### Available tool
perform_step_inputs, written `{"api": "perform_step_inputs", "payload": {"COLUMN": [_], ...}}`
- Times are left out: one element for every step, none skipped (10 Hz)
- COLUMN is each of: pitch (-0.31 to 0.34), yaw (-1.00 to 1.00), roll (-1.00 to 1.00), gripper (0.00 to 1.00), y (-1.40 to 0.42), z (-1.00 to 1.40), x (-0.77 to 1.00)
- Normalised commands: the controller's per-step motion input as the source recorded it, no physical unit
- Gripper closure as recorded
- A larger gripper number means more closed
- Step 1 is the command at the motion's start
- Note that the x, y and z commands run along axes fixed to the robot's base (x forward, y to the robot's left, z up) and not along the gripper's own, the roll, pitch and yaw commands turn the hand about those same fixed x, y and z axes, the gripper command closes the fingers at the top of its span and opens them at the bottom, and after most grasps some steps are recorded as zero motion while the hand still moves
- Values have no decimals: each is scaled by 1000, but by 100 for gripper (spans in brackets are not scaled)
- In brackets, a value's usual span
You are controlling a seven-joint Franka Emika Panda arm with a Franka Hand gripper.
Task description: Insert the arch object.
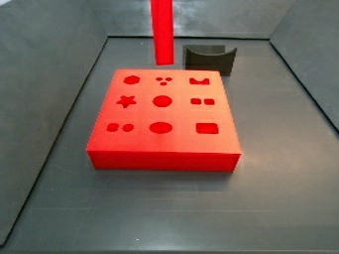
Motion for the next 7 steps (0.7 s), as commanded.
{"api": "perform_step_inputs", "payload": {"pitch": [137,43,0,0,0,0,0], "yaw": [-534,-709,-777,-803,-803,-754,-777], "roll": [0,0,-16,-21,-19,0,16], "gripper": [100,100,100,100,100,100,100], "y": [63,217,220,206,214,271,240], "z": [-94,-151,-177,-191,-174,-200,-354], "x": [326,383,400,394,403,377,357]}}
